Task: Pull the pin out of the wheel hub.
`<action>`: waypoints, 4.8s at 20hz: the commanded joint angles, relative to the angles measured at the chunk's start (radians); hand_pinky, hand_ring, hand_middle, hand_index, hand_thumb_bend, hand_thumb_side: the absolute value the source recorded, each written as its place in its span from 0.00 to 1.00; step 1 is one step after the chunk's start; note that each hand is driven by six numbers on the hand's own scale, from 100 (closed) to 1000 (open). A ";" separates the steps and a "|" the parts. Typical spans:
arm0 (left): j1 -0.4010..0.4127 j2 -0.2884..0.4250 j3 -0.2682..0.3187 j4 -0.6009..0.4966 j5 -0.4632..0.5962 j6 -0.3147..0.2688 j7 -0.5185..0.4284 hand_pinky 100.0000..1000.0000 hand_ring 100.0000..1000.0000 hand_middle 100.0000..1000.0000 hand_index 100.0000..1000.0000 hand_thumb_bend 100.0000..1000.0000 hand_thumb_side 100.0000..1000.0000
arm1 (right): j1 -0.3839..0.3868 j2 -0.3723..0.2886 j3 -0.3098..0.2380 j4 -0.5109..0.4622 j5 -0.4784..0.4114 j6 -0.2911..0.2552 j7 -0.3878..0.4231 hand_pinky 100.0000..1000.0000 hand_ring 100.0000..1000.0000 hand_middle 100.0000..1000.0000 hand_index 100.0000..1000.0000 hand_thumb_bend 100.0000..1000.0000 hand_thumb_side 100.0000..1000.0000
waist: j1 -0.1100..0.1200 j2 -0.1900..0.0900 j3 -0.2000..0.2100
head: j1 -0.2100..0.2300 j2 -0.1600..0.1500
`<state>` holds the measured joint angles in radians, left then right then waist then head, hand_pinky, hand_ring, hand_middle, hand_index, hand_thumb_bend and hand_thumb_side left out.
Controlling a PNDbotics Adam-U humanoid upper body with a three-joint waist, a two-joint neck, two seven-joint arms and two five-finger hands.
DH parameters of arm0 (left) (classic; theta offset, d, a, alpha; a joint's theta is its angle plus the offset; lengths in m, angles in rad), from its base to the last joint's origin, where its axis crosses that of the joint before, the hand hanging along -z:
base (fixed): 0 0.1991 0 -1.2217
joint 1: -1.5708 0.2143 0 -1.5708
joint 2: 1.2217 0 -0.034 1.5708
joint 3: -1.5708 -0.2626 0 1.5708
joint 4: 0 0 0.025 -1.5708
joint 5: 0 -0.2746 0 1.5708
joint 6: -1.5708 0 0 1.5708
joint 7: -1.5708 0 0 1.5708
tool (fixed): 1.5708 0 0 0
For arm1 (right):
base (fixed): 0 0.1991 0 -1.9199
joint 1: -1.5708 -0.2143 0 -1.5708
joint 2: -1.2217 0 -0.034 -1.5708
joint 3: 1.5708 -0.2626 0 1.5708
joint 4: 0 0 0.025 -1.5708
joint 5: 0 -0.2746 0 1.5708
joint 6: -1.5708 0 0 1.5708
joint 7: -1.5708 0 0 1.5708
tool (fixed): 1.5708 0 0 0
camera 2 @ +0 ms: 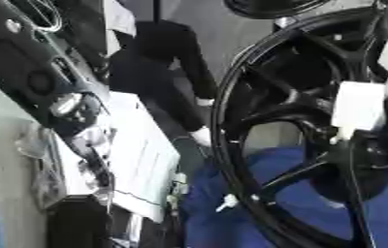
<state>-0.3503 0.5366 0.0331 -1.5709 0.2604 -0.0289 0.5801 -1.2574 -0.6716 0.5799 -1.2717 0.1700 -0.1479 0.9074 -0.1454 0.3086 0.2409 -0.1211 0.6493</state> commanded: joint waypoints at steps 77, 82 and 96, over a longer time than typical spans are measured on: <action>0.010 0.028 0.016 -0.007 -0.001 -0.004 -0.009 0.71 0.75 0.66 0.64 0.23 0.79 | 0.185 -0.270 -0.451 -0.212 -0.019 0.195 -0.023 0.71 0.47 0.26 0.43 0.31 0.00 | 0.016 -0.019 -0.028 | 0.025 0.021; 0.014 0.033 0.021 -0.009 -0.001 -0.006 -0.003 0.71 0.75 0.66 0.64 0.23 0.79 | 0.343 -0.365 -0.566 -0.209 -0.025 0.222 -0.105 0.71 0.47 0.26 0.43 0.31 0.00 | 0.017 -0.021 -0.037 | 0.026 0.031; 0.025 0.039 0.029 -0.005 -0.003 -0.008 0.005 0.71 0.75 0.66 0.64 0.23 0.79 | 0.641 -0.437 -0.743 0.009 0.136 0.273 -0.233 0.76 0.58 0.44 0.61 0.39 0.00 | 0.014 -0.030 -0.059 | 0.051 0.032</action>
<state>-0.3175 0.5375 0.0498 -1.5648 0.2600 -0.0352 0.5818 -0.6087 -1.0611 -0.1365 -1.2740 0.2944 0.1242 0.6842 -0.1388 0.3076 0.1851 -0.0734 0.6837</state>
